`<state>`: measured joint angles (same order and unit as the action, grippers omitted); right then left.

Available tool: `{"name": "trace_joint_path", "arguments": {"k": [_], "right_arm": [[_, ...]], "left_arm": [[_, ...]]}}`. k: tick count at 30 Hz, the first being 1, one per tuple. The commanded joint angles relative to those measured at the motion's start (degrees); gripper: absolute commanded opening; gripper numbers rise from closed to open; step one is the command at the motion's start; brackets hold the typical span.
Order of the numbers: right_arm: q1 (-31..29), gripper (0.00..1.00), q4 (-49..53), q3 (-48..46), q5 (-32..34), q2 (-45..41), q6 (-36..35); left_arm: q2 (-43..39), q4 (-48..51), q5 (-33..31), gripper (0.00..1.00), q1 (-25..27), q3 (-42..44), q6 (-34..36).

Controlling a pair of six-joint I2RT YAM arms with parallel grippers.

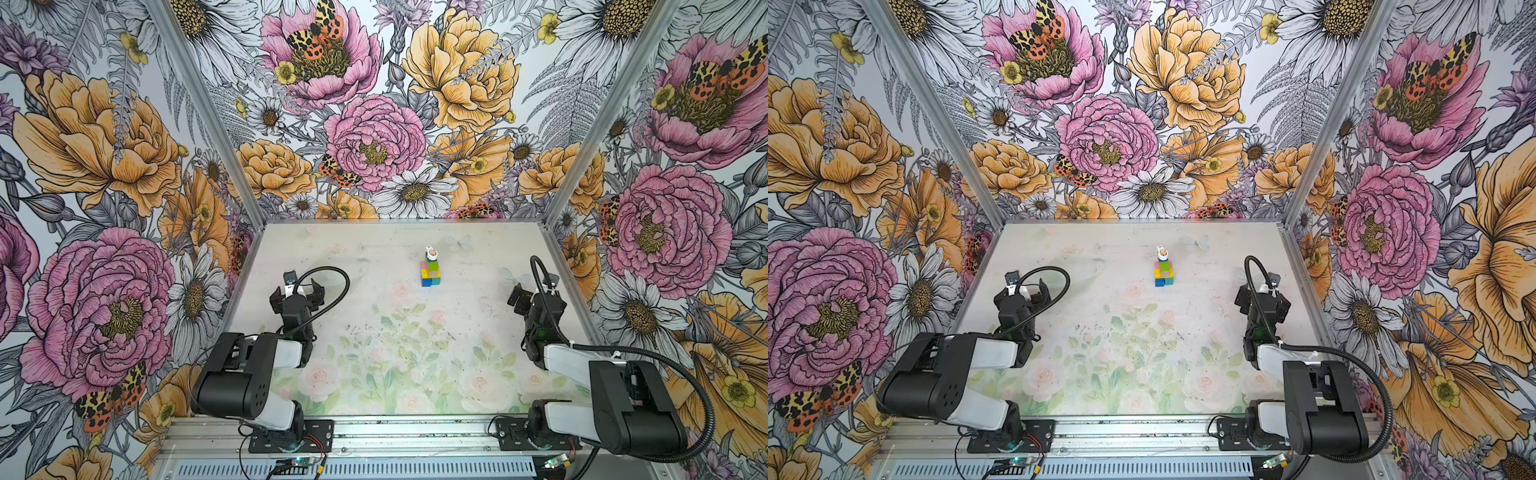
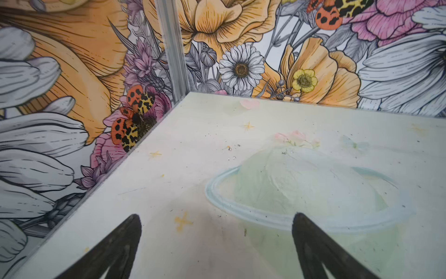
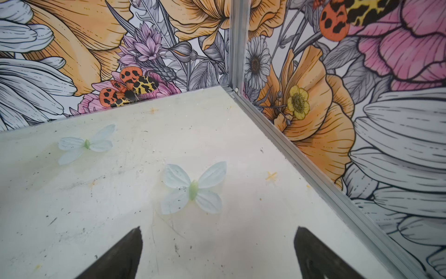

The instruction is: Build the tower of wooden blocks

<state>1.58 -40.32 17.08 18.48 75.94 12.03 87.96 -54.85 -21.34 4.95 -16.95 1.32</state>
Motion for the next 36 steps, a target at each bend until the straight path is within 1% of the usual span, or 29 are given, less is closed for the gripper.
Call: {"name": "trace_joint_path", "arguments": {"k": [1,2,3,4,5,7,8,11,16,36], "right_arm": [[0.40,1.00,-13.63,-0.66,-1.99,5.14,-2.03],[0.40,1.00,-17.20,-0.97,-3.63,7.42,-2.97],[0.23,1.00,-16.10,-0.43,-5.22,7.88,-3.42],[-0.09,1.00,-15.66,0.15,-5.52,8.61,-3.92],[-0.15,1.00,-16.73,0.24,-5.63,10.12,-4.07],[-0.75,1.00,-19.00,0.65,-7.49,12.45,-6.01],[-0.76,1.00,-14.71,2.12,-7.83,11.59,-5.68],[-0.47,1.00,-9.86,4.78,-8.85,11.87,-5.71],[-0.26,1.00,-9.50,5.15,-10.65,12.19,-6.03],[-0.55,1.00,-9.88,5.06,-10.11,11.98,-6.43]], "left_arm": [[1.91,-7.33,5.72,0.99,-0.66,-1.41,2.19],[0.99,-4.05,6.92,0.99,-1.40,-2.18,1.26],[0.63,-1.75,7.50,0.99,-2.13,-3.07,0.64],[1.07,-1.00,8.88,0.99,-3.23,-3.86,-0.15],[1.07,0.32,11.87,0.99,-4.42,-4.48,-1.07],[0.73,1.44,13.50,0.99,-5.20,-4.76,-1.62],[1.13,0.22,13.52,0.99,-5.20,-4.63,-1.59],[1.06,0.55,13.67,0.99,-5.39,-4.64,-1.59],[0.99,0.80,13.88,0.99,-5.50,-4.67,-1.74],[0.96,0.65,13.48,0.99,-5.13,-4.58,-1.58]]}}
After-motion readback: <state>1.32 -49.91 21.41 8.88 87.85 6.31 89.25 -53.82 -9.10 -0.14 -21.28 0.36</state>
